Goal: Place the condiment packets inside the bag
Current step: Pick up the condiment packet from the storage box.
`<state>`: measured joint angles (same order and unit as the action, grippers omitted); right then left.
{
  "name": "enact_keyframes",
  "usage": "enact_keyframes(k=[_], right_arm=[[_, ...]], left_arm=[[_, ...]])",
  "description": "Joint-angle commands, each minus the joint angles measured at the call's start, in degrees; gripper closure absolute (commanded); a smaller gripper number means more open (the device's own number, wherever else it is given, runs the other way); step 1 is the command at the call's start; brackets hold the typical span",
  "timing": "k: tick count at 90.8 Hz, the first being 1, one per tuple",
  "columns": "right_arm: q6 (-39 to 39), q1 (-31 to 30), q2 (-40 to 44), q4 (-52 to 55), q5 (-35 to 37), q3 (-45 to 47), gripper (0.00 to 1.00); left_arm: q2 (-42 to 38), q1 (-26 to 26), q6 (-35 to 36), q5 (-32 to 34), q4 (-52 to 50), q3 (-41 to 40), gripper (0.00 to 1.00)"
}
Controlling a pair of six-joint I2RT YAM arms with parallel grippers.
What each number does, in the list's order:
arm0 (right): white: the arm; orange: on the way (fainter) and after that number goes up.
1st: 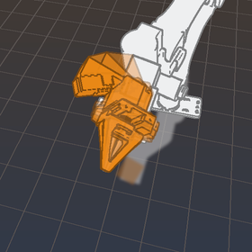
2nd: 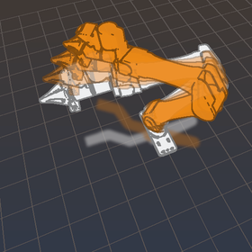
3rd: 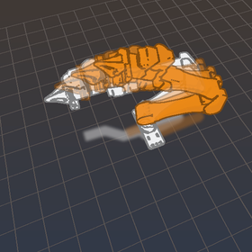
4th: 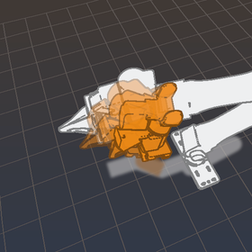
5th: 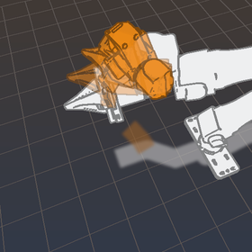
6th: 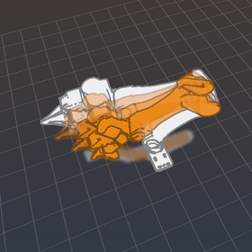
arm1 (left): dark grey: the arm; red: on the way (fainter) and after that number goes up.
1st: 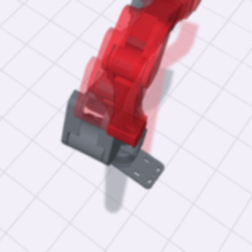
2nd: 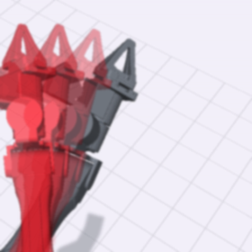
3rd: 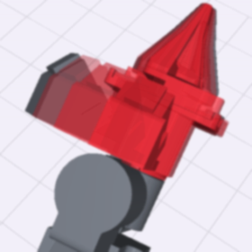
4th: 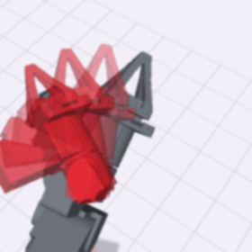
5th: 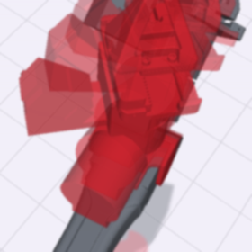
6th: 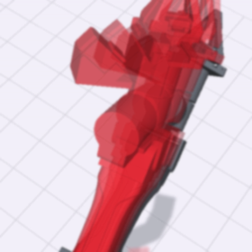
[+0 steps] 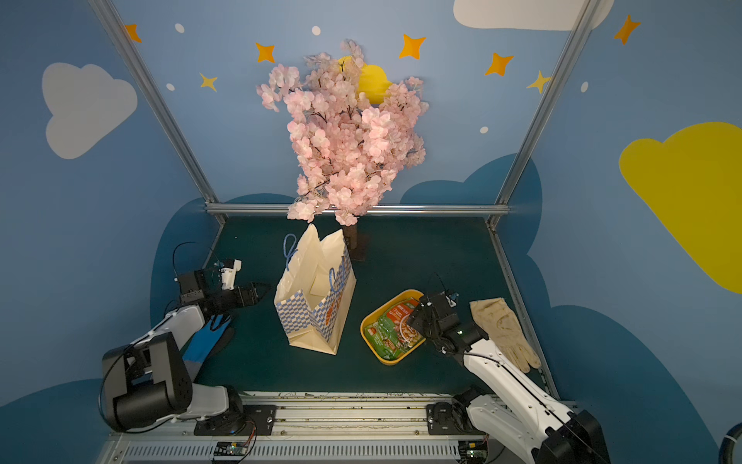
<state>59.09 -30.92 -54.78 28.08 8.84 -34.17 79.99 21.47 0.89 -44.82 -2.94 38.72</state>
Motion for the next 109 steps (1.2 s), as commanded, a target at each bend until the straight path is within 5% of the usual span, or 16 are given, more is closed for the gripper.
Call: enact_keyframes(k=[1,34,53,70,98,109], right_arm=[[-0.59,0.94,-1.17,-2.46,-0.33,0.34,0.27],[0.23,3.62,-3.49,-5.75,-4.10,1.84,0.34],[3.14,4.01,0.12,-5.67,-3.66,5.13,0.29],[4.98,4.10,5.34,-15.09,-2.58,10.65,0.53],[6.55,4.15,8.07,-21.28,-3.42,11.01,0.79],[7.64,4.15,7.29,-25.02,-3.80,12.22,0.77]], left_arm=[[-0.28,-0.03,0.97,-1.00,-0.49,-0.51,0.00],[-0.75,-0.04,1.21,-1.27,-0.75,-0.58,0.00],[-0.77,-0.03,1.31,-1.48,-0.99,-0.41,0.00],[-0.71,-0.07,1.43,-1.34,-1.28,-0.38,0.00],[-0.96,-0.05,1.56,-1.46,-1.20,-0.65,0.00],[-0.67,-0.08,1.47,-1.60,-1.21,-0.54,0.00]])
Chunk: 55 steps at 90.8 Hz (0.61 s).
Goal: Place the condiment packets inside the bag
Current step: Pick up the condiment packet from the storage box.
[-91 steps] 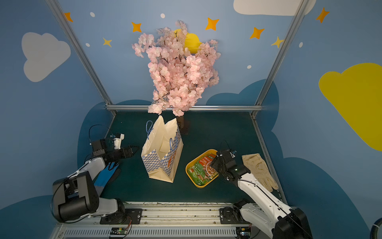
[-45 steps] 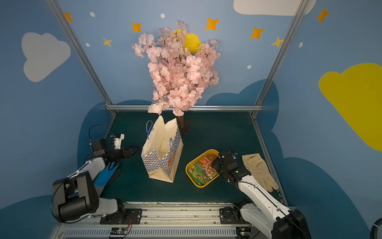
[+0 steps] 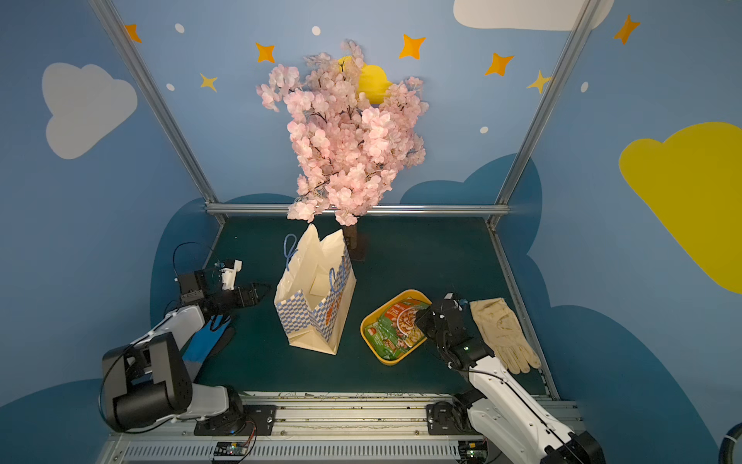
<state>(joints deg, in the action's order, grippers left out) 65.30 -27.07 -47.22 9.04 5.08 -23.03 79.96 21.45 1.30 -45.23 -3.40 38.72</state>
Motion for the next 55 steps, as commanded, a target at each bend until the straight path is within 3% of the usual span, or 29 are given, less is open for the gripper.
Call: enact_keyframes(k=[1,13,22,37,55], right_arm=[[1.42,0.28,-0.48,-6.19,-0.15,1.06,0.76],[1.48,0.34,-3.19,-9.37,-1.92,1.35,0.70],[1.03,0.31,-4.40,-8.49,-3.11,0.03,1.00],[-6.25,0.22,0.85,2.91,-3.09,-7.30,1.00],[-6.95,-1.02,10.95,11.37,0.37,-14.78,1.00]], left_arm=[[-0.67,-0.08,1.02,-1.27,-0.83,-0.51,0.00],[-0.60,-0.08,1.16,-1.56,-1.17,-0.33,0.00],[-0.68,-0.04,1.12,-1.61,-1.26,-0.32,0.00],[-0.99,-0.02,1.18,-1.45,-1.65,-0.23,0.00],[0.51,1.62,-0.23,-2.73,-2.49,1.11,0.00]])
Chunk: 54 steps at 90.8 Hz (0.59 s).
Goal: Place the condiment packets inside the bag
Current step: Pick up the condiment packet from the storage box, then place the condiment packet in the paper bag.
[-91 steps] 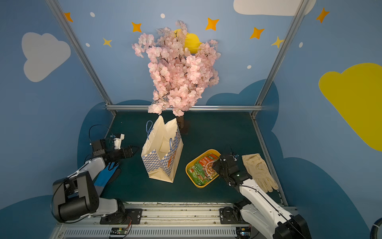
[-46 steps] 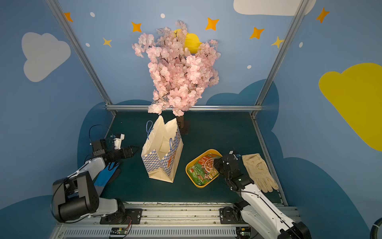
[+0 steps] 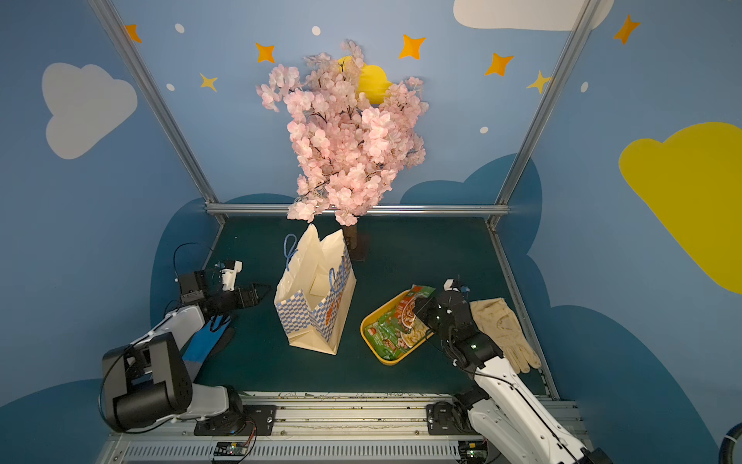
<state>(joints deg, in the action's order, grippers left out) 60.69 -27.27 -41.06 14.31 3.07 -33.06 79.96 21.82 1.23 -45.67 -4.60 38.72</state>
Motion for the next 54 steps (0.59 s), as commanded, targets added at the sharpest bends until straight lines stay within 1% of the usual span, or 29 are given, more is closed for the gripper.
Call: enact_keyframes(k=[1,9,16,24,40,54], right_arm=[[-2.47,-1.02,5.08,6.22,2.56,-5.75,1.00],[-3.94,-2.89,4.97,8.32,3.95,-11.87,1.00],[-5.73,-5.28,2.05,9.52,4.86,-17.81,1.00],[-7.76,-9.04,-2.89,10.20,6.19,-24.83,1.00],[-11.09,-17.17,-13.15,9.60,8.90,-38.58,1.00],[-13.16,-23.39,-21.05,7.61,10.32,-48.38,1.00]], left_arm=[[0.66,1.49,-0.22,-2.44,-1.29,1.19,0.00],[1.55,2.99,-1.10,-4.71,-0.69,1.52,0.00],[1.48,3.85,-1.38,-6.20,-0.05,1.34,0.00],[0.46,4.10,-1.39,-6.49,0.86,0.57,0.00],[-2.32,4.09,-1.46,-4.79,2.10,-0.87,0.00],[-2.98,3.96,-0.73,-5.97,3.08,-1.70,0.00]])
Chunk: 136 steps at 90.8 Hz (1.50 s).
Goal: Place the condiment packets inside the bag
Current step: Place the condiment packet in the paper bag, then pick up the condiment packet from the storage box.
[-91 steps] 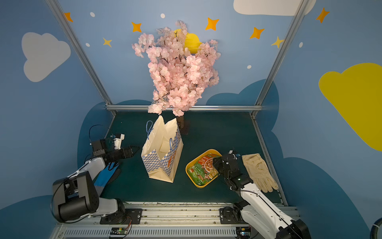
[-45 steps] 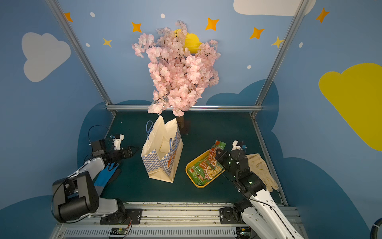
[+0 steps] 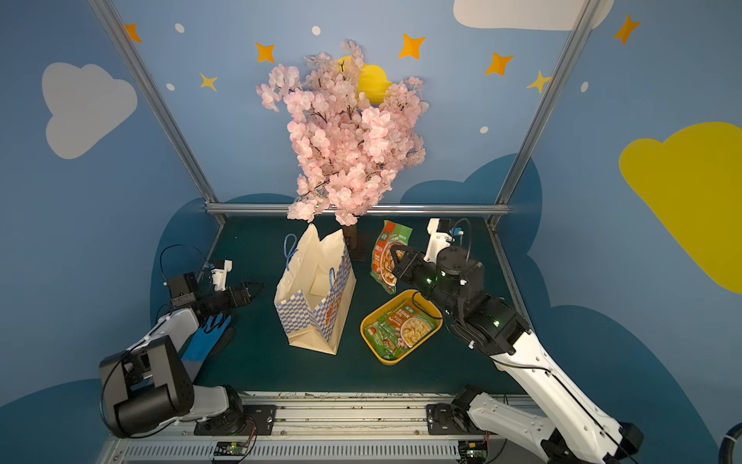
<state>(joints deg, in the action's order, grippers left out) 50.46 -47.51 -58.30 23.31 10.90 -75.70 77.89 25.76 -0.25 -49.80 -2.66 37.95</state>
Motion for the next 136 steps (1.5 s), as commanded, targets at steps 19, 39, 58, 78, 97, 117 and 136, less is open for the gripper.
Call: enact_keyframes(k=[19,39,58,78,97,117,136], right_arm=[[-5.45,-9.04,-13.92,-3.92,3.64,-15.11,1.00],[-7.03,-12.27,-20.48,-5.76,3.87,-20.13,1.00],[-4.23,-13.22,-23.45,-7.87,5.76,-18.10,1.00],[-3.35,-13.23,-26.78,-10.48,6.72,-15.35,1.00],[-4.15,-13.31,-29.03,-9.68,5.50,-16.48,0.63],[-8.36,-13.90,-27.45,-7.32,5.61,-18.97,0.37],[-11.69,-14.19,-20.02,-0.67,8.37,-16.16,0.34]], left_arm=[[0.24,0.11,1.38,-1.56,0.64,-0.34,0.00],[-0.62,0.11,1.89,-2.58,1.16,-0.98,0.00],[-1.44,0.16,1.91,-2.28,1.79,-1.53,0.00],[-1.51,0.16,1.87,-2.18,1.75,-1.57,0.00],[-1.51,0.13,1.70,-2.04,1.93,-1.57,0.00],[-1.51,0.12,1.51,-2.05,2.30,-1.74,0.00],[-1.34,0.14,1.44,-2.05,2.30,-1.72,0.00]])
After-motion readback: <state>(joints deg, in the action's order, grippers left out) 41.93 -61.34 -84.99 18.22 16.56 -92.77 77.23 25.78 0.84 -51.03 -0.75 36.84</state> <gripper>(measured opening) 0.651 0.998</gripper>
